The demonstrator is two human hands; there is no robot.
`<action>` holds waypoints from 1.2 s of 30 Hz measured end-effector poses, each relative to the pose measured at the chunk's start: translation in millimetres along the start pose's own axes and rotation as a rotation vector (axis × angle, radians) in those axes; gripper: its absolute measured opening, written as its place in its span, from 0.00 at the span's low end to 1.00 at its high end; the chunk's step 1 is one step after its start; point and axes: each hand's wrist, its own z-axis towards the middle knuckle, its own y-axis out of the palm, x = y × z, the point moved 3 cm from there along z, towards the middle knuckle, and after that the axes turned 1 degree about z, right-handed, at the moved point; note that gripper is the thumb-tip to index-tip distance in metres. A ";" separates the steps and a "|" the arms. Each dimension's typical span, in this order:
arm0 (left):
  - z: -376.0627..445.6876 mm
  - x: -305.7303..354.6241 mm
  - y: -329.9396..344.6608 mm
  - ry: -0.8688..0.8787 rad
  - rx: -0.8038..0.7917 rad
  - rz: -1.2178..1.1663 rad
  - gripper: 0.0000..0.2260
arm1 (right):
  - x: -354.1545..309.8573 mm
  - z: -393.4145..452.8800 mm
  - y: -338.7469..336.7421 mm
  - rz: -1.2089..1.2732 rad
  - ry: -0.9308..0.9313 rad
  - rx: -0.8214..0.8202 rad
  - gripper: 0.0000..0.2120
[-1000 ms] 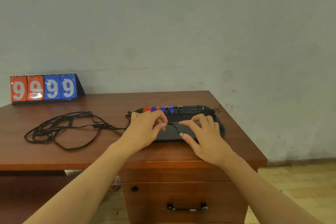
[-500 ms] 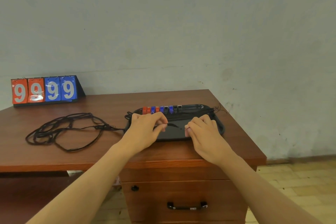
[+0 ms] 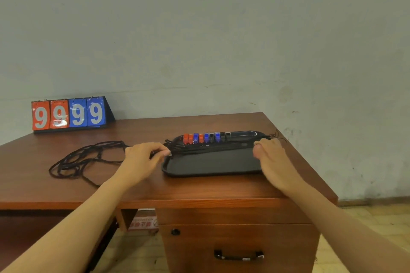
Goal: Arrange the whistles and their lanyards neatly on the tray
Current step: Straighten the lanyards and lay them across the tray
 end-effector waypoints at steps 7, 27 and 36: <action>17.2 -38.2 -3.1 -0.095 0.037 -0.042 0.05 | 67.4 29.1 -34.2 0.112 0.286 0.100 0.19; 41.2 -67.0 57.0 -0.345 0.056 -0.296 0.11 | 127.4 78.2 -11.5 -0.205 0.483 0.056 0.06; 36.0 -59.3 53.7 -0.341 0.013 -0.272 0.13 | 121.9 71.0 -14.6 -0.063 0.453 0.069 0.09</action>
